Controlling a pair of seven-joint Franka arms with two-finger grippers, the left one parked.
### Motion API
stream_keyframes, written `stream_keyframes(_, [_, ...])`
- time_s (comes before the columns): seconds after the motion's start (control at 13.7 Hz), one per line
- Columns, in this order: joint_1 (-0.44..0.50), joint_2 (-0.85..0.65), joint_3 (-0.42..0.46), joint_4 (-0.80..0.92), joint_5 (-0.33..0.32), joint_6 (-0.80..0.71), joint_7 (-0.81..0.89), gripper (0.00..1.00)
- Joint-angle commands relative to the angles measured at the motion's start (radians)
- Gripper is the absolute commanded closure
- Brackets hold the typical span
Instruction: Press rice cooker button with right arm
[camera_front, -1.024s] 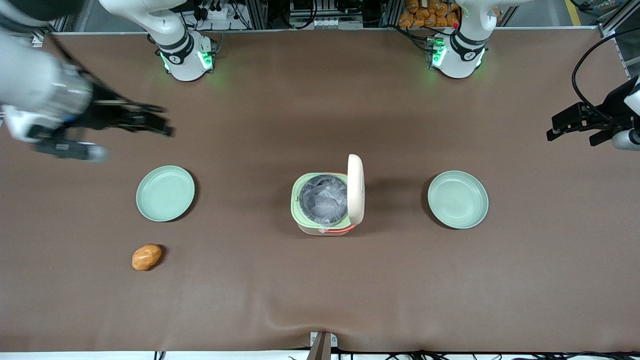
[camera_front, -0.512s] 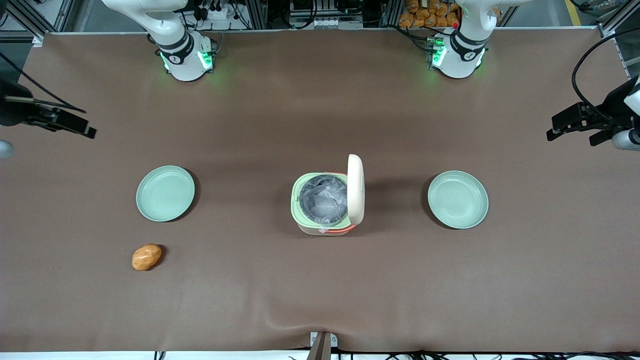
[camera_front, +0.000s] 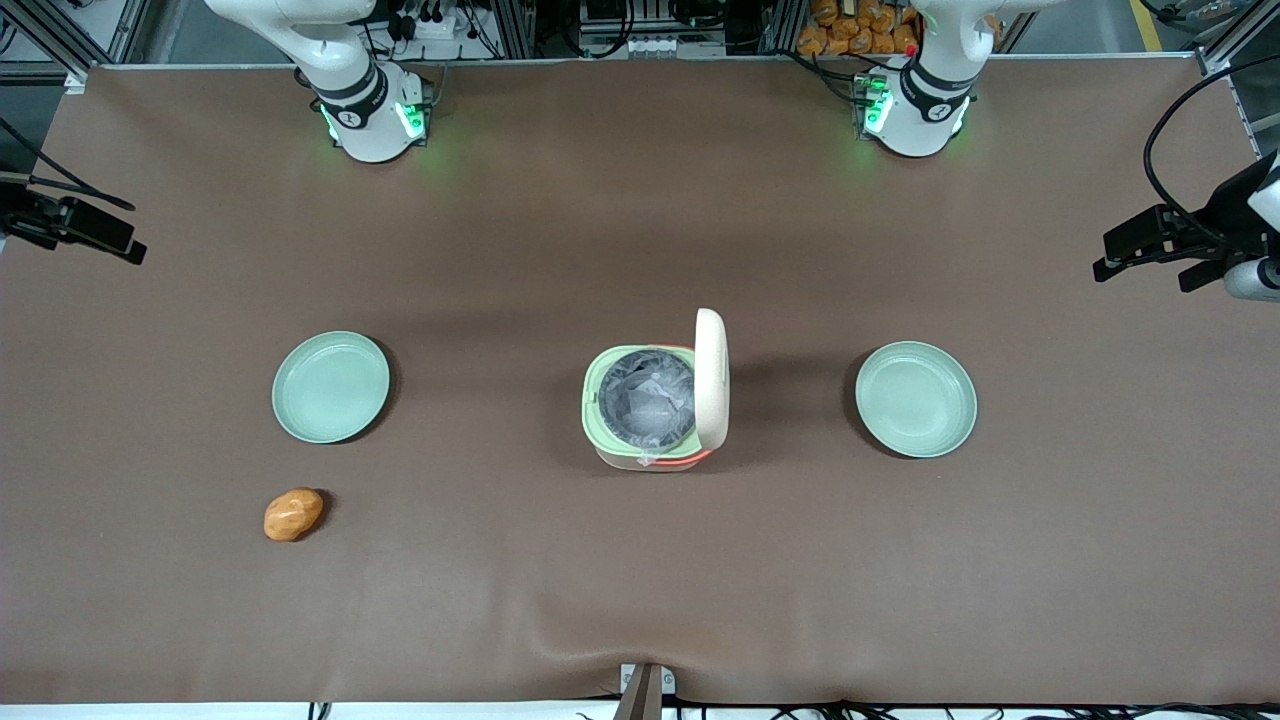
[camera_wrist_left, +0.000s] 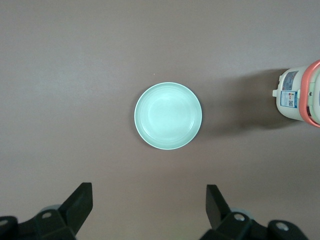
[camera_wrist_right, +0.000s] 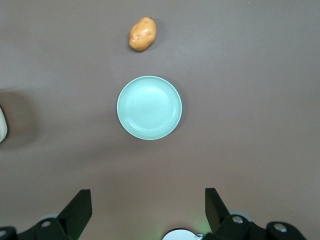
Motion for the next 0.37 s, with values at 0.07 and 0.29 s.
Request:
stream_keyframes(0.07, [-0.002, -0.028, 0.012, -0.037, -0.029, 0.006, -0.011, 0.00])
stream_keyframes(0.29, [-0.001, -0.026, 0.010, -0.037, -0.029, 0.006, -0.011, 0.00])
